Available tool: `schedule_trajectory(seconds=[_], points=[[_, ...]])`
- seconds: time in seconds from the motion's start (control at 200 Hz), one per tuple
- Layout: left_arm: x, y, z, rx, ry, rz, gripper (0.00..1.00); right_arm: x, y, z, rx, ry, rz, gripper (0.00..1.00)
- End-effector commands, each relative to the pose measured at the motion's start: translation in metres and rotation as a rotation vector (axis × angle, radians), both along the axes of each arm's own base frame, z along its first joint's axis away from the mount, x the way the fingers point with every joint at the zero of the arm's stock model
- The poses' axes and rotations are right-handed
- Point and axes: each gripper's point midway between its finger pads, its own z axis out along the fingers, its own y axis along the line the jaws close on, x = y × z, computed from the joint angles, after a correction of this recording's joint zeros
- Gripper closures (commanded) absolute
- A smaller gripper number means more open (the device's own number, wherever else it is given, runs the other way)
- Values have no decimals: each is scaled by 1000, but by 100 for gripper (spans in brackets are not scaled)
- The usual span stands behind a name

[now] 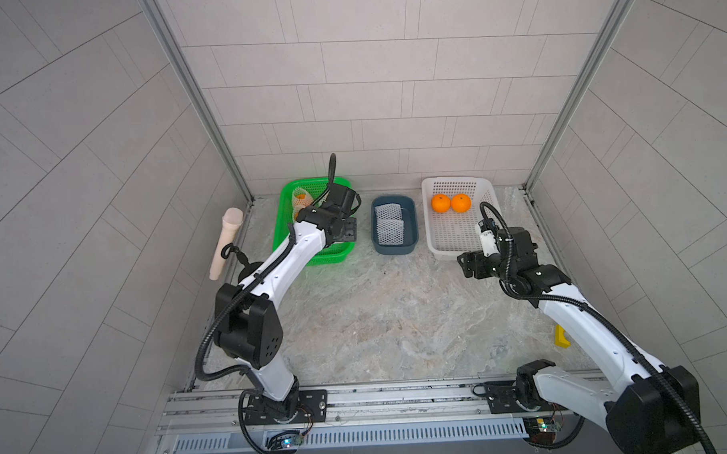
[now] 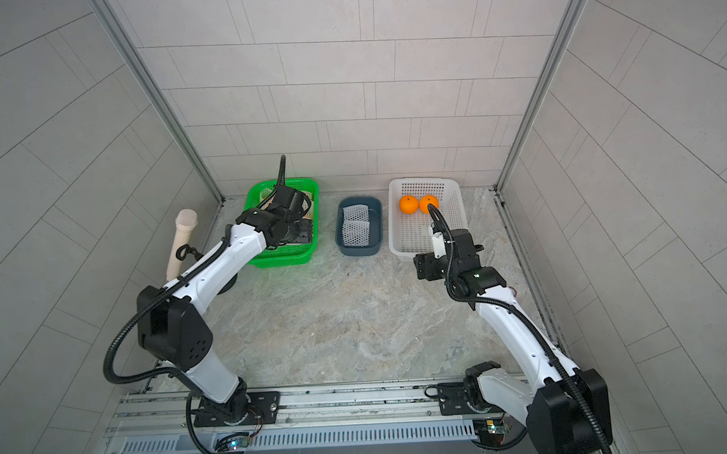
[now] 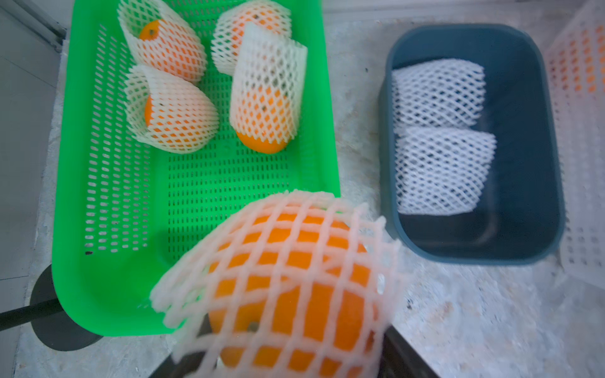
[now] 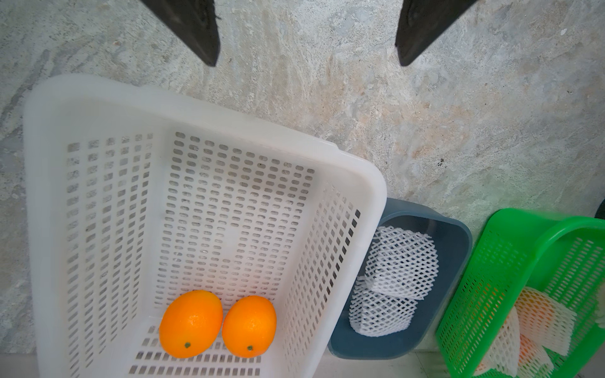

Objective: Remove foam nets from oranges
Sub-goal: Pick up the orange from the basket, then place the orange at the center of the board.

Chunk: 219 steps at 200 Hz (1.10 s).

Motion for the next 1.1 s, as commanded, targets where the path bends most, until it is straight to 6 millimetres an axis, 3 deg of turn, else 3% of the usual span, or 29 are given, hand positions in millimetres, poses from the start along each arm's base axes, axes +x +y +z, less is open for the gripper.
schedule_trajectory(seconds=[0.0,0.25,0.68,0.886,1.091], points=[[-25,-18,-4,-4,5,-27,34,-1,-2,-3,-6,3,-14,14],[-69,-85,-39,-55,11,-152,34,-3,-3,-9,-2,22,-25,14],[-66,-159,-110,-116,95,-298,34,-9,-3,-21,10,55,-31,14],[-65,-177,-131,-89,125,-317,34,-8,-3,-21,7,57,-31,14],[-69,-178,-139,-52,153,-321,32,-6,-3,-23,4,62,-32,14]])
